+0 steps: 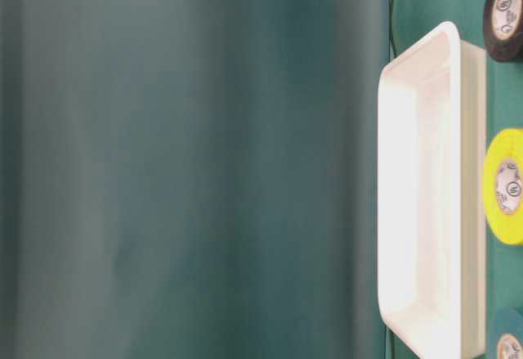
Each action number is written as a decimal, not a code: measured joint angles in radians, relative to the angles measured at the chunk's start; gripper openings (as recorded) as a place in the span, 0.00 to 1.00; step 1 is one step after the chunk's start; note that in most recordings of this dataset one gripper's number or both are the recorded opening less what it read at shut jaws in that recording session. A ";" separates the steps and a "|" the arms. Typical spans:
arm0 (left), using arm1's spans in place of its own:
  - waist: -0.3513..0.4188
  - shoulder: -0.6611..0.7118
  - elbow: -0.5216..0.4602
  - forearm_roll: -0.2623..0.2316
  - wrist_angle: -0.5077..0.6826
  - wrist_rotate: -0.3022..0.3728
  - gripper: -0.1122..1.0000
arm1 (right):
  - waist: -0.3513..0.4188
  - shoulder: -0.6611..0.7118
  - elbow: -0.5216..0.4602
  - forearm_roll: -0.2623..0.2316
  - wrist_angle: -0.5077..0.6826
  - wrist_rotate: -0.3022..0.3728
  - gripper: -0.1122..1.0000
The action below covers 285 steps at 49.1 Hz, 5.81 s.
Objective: Place the tape from the fixed location into the white case.
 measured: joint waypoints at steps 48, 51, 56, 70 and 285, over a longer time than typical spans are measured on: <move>-0.002 0.005 -0.035 -0.005 0.067 0.009 0.62 | 0.000 0.028 -0.054 0.000 0.118 -0.002 0.10; -0.002 0.006 -0.035 -0.003 0.069 0.011 0.78 | -0.002 0.028 -0.052 0.000 0.118 -0.002 0.10; -0.002 0.006 -0.034 -0.005 0.069 0.011 0.96 | -0.002 0.028 -0.052 0.000 0.120 -0.002 0.10; -0.002 0.006 -0.034 -0.005 0.069 0.011 0.98 | -0.002 0.028 -0.052 0.000 0.127 -0.002 0.10; -0.179 0.980 -1.230 -0.006 1.256 0.011 0.98 | -0.002 0.046 -0.054 0.000 0.158 0.002 0.10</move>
